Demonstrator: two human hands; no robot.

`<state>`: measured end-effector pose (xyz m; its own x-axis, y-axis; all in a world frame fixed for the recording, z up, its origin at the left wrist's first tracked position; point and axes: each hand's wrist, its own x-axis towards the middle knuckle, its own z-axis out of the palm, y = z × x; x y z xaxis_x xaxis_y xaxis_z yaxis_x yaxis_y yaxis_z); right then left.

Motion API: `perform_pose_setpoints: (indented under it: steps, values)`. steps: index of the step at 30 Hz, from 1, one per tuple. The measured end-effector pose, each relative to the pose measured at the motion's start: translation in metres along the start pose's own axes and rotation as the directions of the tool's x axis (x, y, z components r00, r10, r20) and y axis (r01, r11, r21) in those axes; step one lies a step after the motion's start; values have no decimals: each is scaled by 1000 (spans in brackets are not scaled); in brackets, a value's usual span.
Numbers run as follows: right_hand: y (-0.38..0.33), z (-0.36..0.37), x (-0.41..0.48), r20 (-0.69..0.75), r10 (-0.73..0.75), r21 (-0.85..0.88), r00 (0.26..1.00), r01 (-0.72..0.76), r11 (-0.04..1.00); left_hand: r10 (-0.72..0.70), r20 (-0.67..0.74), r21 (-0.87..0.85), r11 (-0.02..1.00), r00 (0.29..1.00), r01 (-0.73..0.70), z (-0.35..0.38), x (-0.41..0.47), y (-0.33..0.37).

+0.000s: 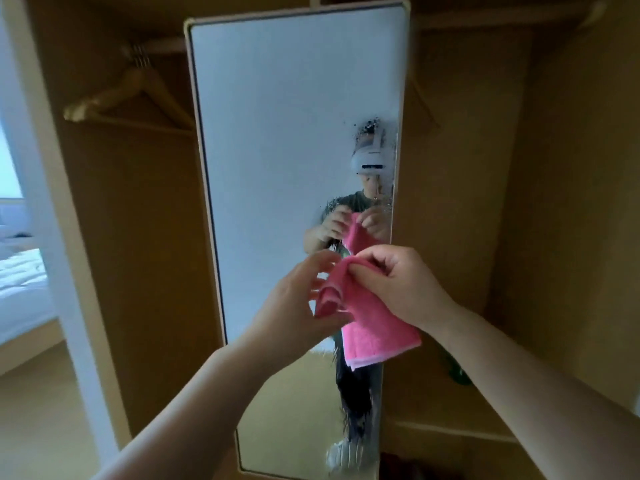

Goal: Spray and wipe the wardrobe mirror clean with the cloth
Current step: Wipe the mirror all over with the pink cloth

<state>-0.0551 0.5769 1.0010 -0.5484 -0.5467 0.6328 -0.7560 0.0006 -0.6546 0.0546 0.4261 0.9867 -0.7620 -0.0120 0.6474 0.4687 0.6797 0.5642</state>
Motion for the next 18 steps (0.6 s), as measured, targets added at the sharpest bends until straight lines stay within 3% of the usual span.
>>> perform_pose_setpoints:
  steps: [5,8,10,14,18]
  values:
    - [-12,-21,13,126,-7,-13,992,9,1000,53,-64,208,977,997,-39,-20,17,16]
    - [-12,-40,16,320,23,27,947,-33,999,-22,-134,160,986,991,44,-29,28,25]
    - [-13,-48,17,395,5,-66,919,23,998,-68,-194,97,991,979,88,-31,37,31]
    - [-20,-54,27,293,-208,-111,933,249,962,-65,-138,60,995,988,74,-35,53,36]
    - [-23,-55,46,175,-250,-168,953,278,946,0,29,163,987,1000,-5,-46,66,33]
